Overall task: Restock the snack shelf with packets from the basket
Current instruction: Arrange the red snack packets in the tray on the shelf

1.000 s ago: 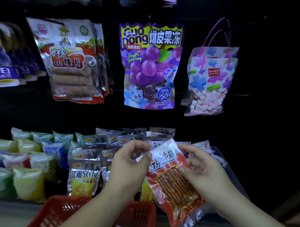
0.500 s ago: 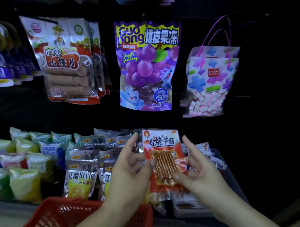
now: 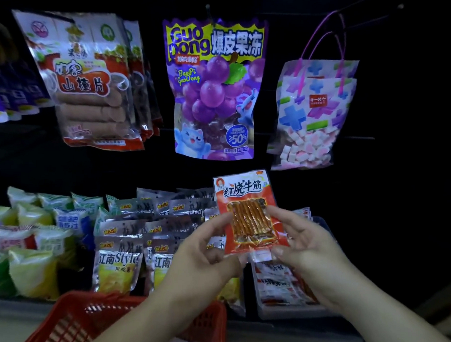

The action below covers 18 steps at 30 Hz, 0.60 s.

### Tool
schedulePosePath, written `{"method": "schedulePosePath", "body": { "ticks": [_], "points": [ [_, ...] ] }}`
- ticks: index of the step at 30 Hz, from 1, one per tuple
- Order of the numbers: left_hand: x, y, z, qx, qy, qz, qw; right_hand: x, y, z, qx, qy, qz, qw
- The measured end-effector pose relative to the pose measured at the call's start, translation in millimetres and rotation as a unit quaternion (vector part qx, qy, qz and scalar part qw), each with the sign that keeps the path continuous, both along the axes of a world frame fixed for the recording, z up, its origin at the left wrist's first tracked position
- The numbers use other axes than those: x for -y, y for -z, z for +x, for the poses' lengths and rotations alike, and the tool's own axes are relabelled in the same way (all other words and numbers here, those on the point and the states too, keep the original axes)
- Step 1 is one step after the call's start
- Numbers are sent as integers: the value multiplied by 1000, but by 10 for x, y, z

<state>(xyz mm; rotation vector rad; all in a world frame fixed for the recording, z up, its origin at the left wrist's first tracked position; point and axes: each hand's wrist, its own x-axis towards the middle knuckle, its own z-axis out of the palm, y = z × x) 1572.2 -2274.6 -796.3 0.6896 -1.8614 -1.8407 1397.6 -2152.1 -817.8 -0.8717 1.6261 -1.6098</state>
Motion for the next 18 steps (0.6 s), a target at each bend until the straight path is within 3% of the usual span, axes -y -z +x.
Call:
{"method": "schedulePosePath", "body": {
  "ticks": [7, 10, 12, 15, 18],
  "points": [
    [6, -1, -26, 10, 2, 6, 1000, -77, -162, 106, 35, -46, -25, 998],
    [-24, -3, -38, 32, 23, -10, 999, -69, -174, 150, -96, 36, -3, 995],
    [-71, 58, -64, 34, 33, -28, 998, -75, -168, 200, -134, 16, -3, 991],
    [-184, 107, -105, 5, 46, -96, 994, -61, -190, 297, -35, -35, -14, 999],
    [-283, 75, -116, -14, 107, -136, 985, -51, -214, 314, -11, -26, -18, 999]
  ]
}}
